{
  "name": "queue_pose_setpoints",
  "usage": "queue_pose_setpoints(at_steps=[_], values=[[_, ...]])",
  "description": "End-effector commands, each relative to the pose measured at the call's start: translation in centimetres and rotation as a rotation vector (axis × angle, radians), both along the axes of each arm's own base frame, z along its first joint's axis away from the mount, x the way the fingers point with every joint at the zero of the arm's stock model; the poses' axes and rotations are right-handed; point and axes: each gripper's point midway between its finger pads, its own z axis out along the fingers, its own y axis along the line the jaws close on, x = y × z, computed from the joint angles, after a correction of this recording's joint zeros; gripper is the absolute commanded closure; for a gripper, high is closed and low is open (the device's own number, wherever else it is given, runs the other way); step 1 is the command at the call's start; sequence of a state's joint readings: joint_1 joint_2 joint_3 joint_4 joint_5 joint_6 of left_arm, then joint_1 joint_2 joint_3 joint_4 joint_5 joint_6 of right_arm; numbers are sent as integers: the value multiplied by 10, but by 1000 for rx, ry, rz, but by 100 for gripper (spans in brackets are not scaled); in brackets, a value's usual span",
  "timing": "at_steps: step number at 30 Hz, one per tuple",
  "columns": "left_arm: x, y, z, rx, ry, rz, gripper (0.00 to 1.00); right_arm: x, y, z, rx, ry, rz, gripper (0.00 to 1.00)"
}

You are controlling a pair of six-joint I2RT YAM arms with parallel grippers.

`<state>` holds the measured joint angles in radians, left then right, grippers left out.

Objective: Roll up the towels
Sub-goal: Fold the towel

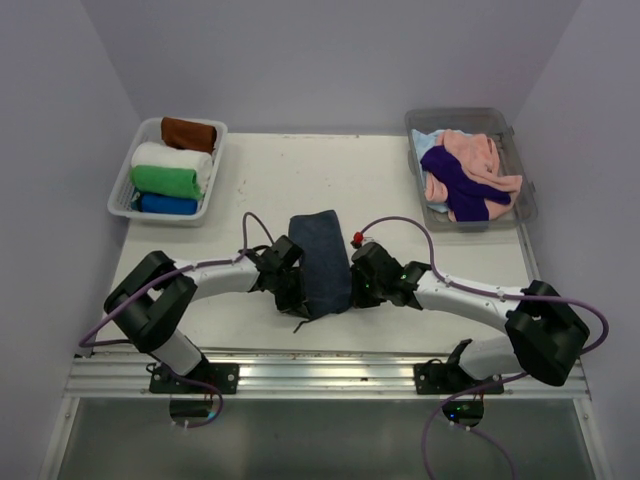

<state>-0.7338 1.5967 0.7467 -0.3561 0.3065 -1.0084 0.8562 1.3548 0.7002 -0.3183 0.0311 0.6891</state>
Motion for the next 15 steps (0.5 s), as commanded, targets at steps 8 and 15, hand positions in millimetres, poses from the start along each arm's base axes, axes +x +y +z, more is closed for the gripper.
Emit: queue_pose_setpoints(at_steps=[8,15], values=[[23,24,19,146,-136,57,100,12,-3,25,6,-78,-17,100],[30,19,30,107,-150,65,100,24,1,36,-1,-121,-21,100]])
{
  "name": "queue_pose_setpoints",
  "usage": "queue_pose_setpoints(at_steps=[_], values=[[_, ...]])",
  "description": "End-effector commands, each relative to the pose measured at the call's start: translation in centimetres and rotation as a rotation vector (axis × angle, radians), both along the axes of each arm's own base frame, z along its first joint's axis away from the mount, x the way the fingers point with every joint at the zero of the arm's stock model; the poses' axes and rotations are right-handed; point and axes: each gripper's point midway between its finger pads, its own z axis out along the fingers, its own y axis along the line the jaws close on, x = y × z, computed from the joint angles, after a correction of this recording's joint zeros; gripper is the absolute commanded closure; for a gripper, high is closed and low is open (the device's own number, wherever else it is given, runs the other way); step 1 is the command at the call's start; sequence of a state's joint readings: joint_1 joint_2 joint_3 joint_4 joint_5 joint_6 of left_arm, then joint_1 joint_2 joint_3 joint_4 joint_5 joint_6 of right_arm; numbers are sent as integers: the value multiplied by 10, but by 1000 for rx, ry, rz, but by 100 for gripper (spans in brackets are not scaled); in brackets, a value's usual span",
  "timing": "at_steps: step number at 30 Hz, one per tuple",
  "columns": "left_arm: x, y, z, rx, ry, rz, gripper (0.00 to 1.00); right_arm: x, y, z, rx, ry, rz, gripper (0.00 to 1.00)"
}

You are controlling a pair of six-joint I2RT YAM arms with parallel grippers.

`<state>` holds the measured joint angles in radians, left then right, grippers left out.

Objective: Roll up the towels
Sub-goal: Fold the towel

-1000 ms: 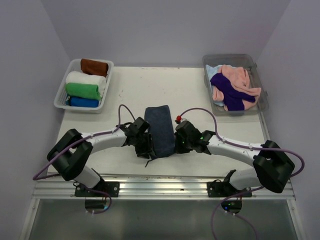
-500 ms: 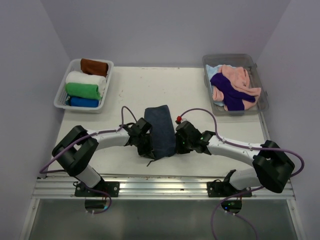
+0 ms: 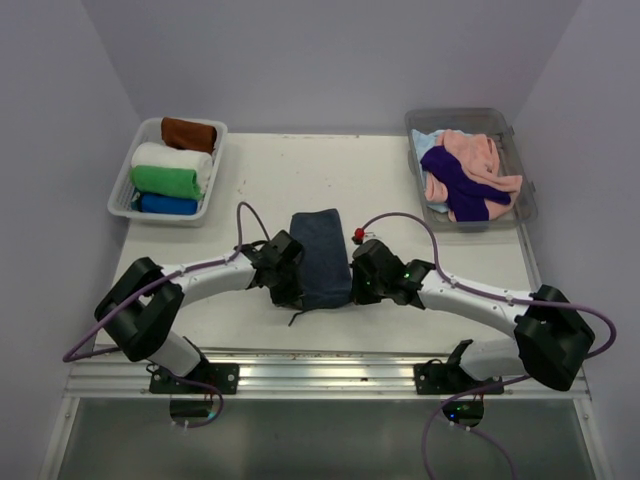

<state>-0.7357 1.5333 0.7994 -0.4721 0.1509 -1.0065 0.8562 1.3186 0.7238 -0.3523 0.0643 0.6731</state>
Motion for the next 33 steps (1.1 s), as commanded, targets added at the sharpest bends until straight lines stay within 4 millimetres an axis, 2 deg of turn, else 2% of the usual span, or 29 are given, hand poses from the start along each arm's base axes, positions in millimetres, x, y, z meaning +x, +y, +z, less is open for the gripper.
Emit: queue_pose_setpoints(at_steps=[1,9,15,19,22,27,32,33], values=[[16,3,20,-10,-62,16,100,21,5,23,1,-82,-17,100],[33,8,38,-42,-89,45,100,40,12,23,-12,-105,-33,100],[43,11,41,-69,-77,74,100,61,18,27,-26,-139,-33,100],[52,16,47,-87,-76,117,100,75,21,22,-45,-133,-36,100],[59,20,44,-87,-68,128,100,84,22,21,-42,-136,-45,100],[78,15,46,-96,-86,123,100,94,23,15,-52,-130,-47,100],[97,15,38,-68,-98,131,100,104,26,9,-48,-129,-59,100],[98,16,32,-55,-87,131,100,106,26,6,-50,-123,-61,95]])
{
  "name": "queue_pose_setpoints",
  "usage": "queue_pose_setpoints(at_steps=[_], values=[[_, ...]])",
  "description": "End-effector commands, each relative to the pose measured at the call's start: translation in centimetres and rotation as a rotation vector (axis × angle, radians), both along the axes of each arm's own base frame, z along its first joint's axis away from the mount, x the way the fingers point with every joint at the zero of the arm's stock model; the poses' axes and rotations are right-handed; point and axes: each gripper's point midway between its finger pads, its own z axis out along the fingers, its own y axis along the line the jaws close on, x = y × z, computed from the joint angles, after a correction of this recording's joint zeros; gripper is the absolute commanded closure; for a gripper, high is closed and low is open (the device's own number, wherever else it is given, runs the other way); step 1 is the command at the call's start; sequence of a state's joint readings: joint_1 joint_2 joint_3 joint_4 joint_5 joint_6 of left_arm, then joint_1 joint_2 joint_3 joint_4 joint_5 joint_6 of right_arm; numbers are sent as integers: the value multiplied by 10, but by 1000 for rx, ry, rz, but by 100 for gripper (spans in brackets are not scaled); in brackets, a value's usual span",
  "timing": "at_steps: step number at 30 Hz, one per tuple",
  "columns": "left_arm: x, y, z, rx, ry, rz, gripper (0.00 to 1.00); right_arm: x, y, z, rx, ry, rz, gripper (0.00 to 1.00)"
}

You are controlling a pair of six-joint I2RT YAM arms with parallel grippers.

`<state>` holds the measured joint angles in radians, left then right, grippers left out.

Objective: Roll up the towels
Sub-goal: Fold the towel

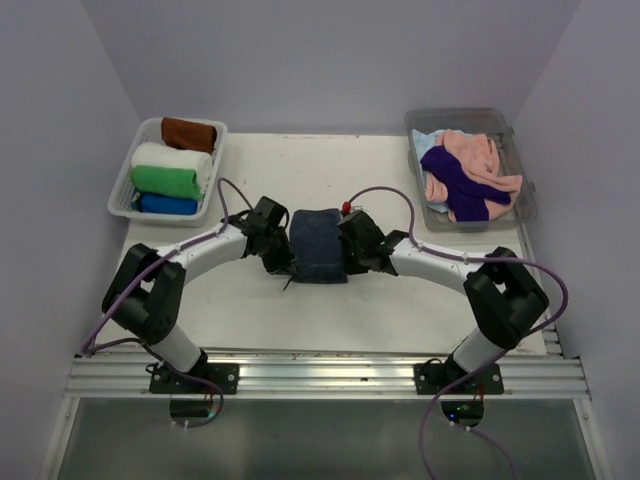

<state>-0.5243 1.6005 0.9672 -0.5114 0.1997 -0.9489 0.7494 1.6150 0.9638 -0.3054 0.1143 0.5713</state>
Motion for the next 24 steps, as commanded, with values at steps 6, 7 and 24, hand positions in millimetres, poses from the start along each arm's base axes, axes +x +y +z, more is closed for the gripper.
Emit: queue_pose_setpoints(at_steps=[6,7,24], values=[[33,11,14,67,-93,33,61,29,6,21,44,-89,-11,62],[34,13,17,76,-105,38,59,29,5,32,60,-113,-13,58],[-1,-29,36,76,-290,-197,97,0,2,27,122,-53,7,100]])
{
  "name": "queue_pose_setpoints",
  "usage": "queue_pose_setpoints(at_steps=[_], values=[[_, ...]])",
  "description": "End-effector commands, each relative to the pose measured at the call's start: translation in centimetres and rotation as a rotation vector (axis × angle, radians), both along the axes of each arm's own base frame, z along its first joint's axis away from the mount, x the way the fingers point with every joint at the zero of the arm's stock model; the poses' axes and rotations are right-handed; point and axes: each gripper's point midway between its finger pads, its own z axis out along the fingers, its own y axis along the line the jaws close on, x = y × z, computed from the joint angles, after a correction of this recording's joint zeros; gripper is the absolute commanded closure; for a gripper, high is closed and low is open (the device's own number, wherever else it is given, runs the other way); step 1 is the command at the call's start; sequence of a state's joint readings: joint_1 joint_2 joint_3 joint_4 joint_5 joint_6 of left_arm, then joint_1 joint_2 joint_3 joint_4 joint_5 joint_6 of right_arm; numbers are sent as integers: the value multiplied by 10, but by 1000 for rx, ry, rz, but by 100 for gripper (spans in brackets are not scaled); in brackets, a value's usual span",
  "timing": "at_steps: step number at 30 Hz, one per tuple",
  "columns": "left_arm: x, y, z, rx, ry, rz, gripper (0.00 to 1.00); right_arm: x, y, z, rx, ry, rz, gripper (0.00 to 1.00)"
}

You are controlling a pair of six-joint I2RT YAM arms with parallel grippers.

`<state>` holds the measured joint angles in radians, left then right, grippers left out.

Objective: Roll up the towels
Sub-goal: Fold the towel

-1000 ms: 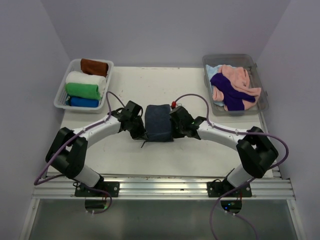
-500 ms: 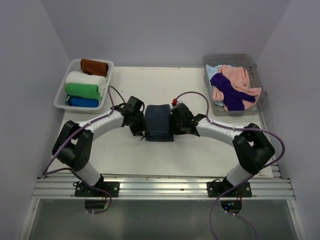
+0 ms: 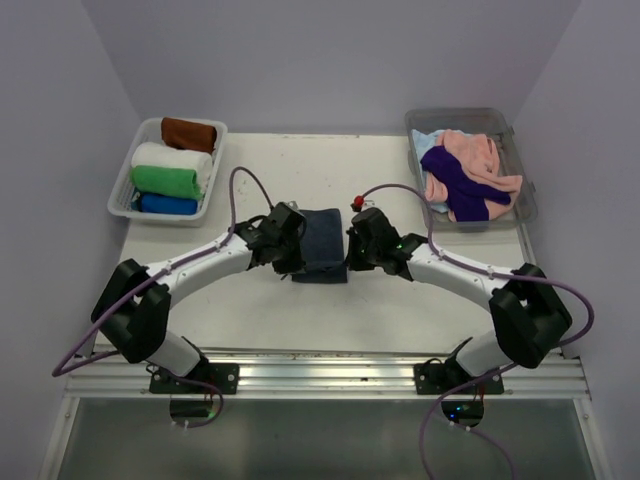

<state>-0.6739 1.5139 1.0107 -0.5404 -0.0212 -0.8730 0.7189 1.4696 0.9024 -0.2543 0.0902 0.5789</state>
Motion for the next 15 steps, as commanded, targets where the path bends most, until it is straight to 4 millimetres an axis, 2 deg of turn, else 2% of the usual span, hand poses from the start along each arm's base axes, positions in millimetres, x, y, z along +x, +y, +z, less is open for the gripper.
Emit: queue_pose_setpoints(at_steps=[1,5,6,9,10,15], values=[[-2,-20,6,-61,-60,-125,100,-4,7,-15,0,48,32,100],[-1,-29,-1,-68,-43,-182,100,1,14,-19,-8,52,51,100],[-2,-27,-10,-39,-17,-183,100,3,14,-21,-15,52,49,100],[6,-21,-17,17,-15,-154,100,11,19,-24,-23,51,55,100],[10,-20,-17,21,-16,-147,100,12,21,-30,-33,61,60,100],[21,-18,-8,3,-35,-132,100,25,29,-28,-31,31,69,100]])
